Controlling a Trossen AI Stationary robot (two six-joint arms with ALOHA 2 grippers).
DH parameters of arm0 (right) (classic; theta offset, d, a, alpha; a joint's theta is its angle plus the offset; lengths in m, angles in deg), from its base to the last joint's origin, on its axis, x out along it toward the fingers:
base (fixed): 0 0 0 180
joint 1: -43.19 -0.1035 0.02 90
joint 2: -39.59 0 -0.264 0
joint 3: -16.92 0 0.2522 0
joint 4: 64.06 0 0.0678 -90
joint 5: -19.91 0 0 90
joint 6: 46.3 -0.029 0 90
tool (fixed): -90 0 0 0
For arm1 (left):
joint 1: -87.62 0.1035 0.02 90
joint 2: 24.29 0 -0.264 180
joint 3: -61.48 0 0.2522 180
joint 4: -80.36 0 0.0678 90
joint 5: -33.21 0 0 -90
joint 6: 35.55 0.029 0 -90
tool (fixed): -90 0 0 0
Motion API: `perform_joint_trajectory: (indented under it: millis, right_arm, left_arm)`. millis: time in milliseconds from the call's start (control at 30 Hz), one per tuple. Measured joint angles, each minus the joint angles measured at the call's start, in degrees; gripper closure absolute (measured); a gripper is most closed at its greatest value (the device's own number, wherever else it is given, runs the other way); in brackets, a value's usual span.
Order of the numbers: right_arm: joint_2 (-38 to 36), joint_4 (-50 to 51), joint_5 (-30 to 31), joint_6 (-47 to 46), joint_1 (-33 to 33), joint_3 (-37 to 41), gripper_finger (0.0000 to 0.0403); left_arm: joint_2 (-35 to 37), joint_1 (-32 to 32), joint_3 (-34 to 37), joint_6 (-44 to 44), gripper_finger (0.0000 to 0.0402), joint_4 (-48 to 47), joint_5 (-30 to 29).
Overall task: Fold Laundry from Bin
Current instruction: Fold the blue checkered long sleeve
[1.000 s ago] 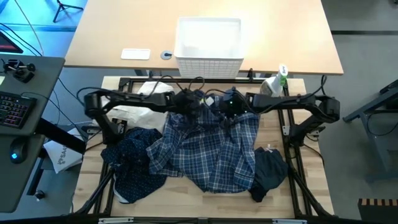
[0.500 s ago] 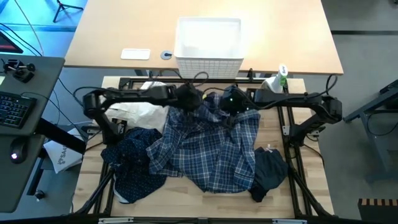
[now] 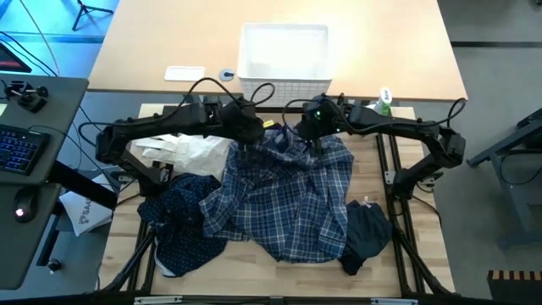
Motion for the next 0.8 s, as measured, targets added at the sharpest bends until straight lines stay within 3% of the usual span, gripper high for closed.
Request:
perform_joint_trajectory:
  millis: [100, 267, 467, 567, 667, 800]
  right_arm:
    - [-0.04, -4.05, -4.01, -2.95, 1.77, -0.02, 0.0204]
    - [3.57, -8.28, -10.29, -16.22, 5.17, -0.06, 0.0208]
    - [12.43, -12.8, -14.78, -40.12, 6.61, -0.04, 0.0208]
    - [15.63, -12.08, -18.43, -47.49, 7.0, 0.0, 0.0215]
    - [16.2, -7.96, -15.6, -49.36, 6.57, 0.0, 0.0258]
    - [14.04, -2.25, -9.91, -49.48, 6.58, 0.04, 0.0374]
  left_arm:
    - [-0.73, -0.19, 0.0, -1.62, 0.0401, -1.47, 0.44]
    - [-1.3, -1.22, 0.02, -2.77, 0.0401, -3.29, 0.49]
    - [-2.02, -2.63, 0.17, -6.13, 0.0401, -3.43, 0.42]
    - [-2.2, -2.98, 0.17, -8.04, 0.0401, -4.83, 0.3]
    - [-2.2, -3.32, 0.17, -10.13, 0.0401, -6.34, -0.58]
    - [-2.19, -4.1, 0.35, -13.9, 0.0401, -9.89, -7.27]
